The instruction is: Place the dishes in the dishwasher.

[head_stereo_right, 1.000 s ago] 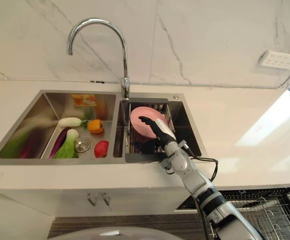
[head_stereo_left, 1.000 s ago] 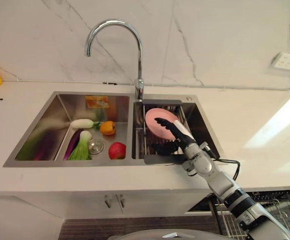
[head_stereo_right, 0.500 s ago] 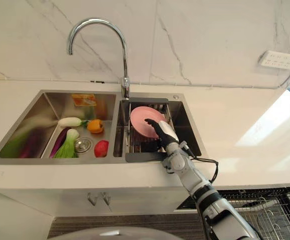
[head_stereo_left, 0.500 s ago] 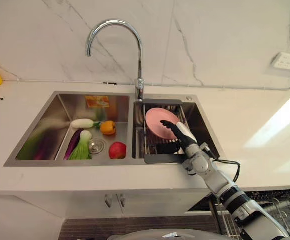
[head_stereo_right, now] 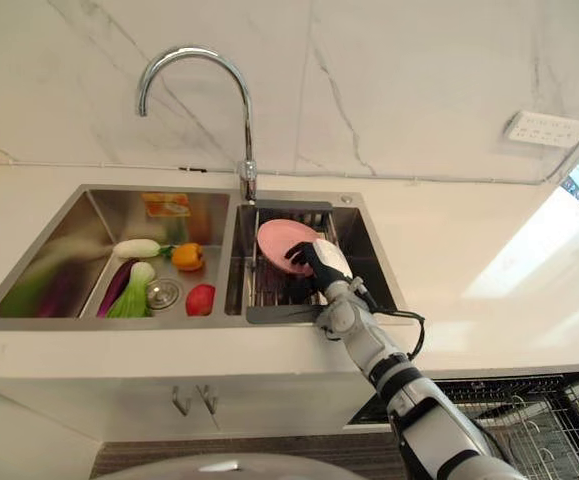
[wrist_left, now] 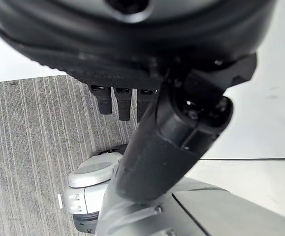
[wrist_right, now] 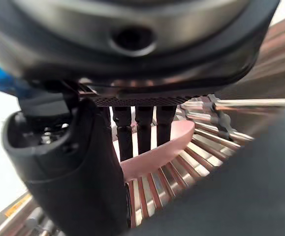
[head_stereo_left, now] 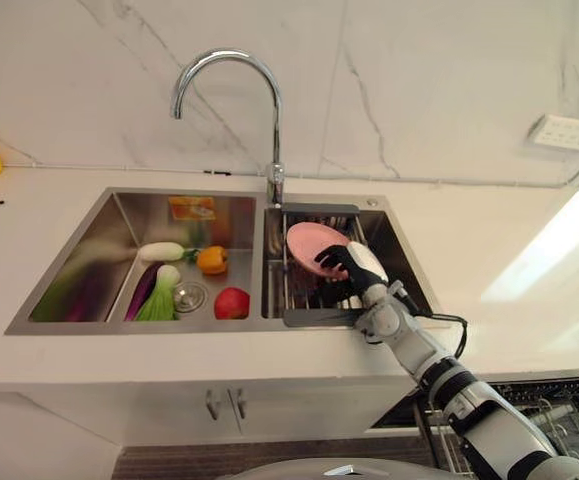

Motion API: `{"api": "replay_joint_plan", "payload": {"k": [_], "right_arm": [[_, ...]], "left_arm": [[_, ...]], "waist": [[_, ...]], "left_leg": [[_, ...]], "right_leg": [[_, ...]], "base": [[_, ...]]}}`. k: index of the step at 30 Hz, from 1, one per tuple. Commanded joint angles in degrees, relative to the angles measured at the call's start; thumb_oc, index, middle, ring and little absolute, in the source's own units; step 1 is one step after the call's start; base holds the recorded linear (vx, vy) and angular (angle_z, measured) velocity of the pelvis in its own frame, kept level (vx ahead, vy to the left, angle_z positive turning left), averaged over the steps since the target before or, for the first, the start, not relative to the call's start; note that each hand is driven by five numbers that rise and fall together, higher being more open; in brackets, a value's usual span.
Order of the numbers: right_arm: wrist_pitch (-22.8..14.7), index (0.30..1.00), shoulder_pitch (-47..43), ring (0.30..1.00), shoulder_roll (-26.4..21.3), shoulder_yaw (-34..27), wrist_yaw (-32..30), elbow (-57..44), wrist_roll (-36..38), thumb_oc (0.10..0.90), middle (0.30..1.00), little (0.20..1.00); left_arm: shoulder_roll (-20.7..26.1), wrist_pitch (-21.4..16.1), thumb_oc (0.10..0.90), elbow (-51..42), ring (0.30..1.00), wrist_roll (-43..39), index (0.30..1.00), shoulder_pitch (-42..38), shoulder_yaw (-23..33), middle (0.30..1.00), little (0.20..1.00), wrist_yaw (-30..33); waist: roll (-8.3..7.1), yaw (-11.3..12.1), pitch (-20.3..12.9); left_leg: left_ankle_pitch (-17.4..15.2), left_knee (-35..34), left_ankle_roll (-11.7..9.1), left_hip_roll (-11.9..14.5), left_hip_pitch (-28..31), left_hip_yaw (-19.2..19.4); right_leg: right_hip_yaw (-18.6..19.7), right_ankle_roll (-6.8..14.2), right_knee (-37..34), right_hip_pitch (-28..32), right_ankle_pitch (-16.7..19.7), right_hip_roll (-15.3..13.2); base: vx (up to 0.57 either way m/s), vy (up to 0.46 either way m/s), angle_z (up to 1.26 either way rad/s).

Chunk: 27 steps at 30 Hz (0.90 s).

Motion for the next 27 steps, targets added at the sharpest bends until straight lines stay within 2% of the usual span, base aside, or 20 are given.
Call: {"api": "replay_joint_plan", "payload": {"k": [1, 7, 16, 20, 26, 27], "right_arm": [[-0.5, 0.300, -6.0, 0.300, -0.2, 1.0, 0.6, 1.8, -1.0, 0.400, 0.300, 0.300], [-1.5, 0.300, -4.9, 0.300, -1.8, -1.0, -1.2, -2.5, -1.0, 0.400, 0.300, 0.300], [-4.7, 0.300, -1.7, 0.300, -4.9, -8.0, -6.9, -13.3, 2.6, 0.400, 0.300, 0.300], [-9.0, 0.300, 0.4, 0.300, -5.3, -12.4, -10.4, -19.4, 8.4, 0.400, 0.300, 0.300], [-18.6, 0.300, 3.5, 0.300, -0.7, -17.4, -9.6, -28.8, 29.2, 0.400, 0.300, 0.300], [-18.6, 0.300, 3.5, 0.300, -0.7, -17.4, -9.6, -28.8, 29.2, 0.400, 0.300, 0.300]], "left_arm": [[-3.6, -1.3, 0.800, 2.5, 0.900, -1.0, 0.900, -4.1, -5.5, 0.900, 0.900, -1.2], [-3.6, -1.4, 0.800, 2.6, 0.900, -0.7, 0.900, -4.2, -5.1, 0.900, 0.900, -0.9], [-3.4, -2.0, 0.800, 2.0, 0.900, -0.1, 0.900, -4.2, -5.0, 0.900, 0.900, 0.1], [-3.4, -2.3, 0.800, 1.9, 0.900, 0.3, 0.900, -4.4, -4.9, 0.900, 0.900, 0.7], [-2.9, -2.4, 0.800, 2.3, 0.900, 0.4, 0.900, -4.2, -4.7, 0.900, 0.900, 1.3], [-2.9, -2.4, 0.800, 2.3, 0.900, 0.4, 0.900, -4.2, -4.7, 0.900, 0.900, 1.3]], "waist": [[0.55, 1.4, 2.0], [0.66, 1.2, 2.1], [1.08, 0.7, 2.4], [1.30, 0.5, 2.5], [1.64, 0.1, 2.6], [1.64, 0.1, 2.6]], "left_leg": [[-4.1, 0.6, 4.8, -2.9, -1.7, 0.0], [-4.3, 0.6, 4.8, -2.9, -1.5, 0.0], [-4.6, 0.6, 4.8, -2.9, -1.1, 0.3], [-4.6, 0.6, 4.8, -2.9, -0.9, 0.5], [-4.6, 0.6, 4.8, -2.9, -0.5, 1.0], [-4.6, 0.6, 4.8, -2.9, -0.5, 1.0]], "right_leg": [[-0.7, 3.5, 1.2, 1.1, -5.2, -5.5], [-0.8, 3.5, 1.2, 1.2, -5.2, -5.5], [-0.6, 3.6, 1.2, 1.3, -5.3, -5.6], [-0.5, 3.6, 1.1, 1.4, -5.3, -5.6], [-0.2, 3.6, 1.1, 1.4, -5.3, -5.6], [-0.2, 3.6, 1.1, 1.4, -5.3, -5.6]], "base": [[0.00, 0.000, 0.00], [0.00, 0.000, 0.00], [0.00, 0.000, 0.00], [0.00, 0.000, 0.00], [0.00, 0.000, 0.00], [0.00, 0.000, 0.00]]}}
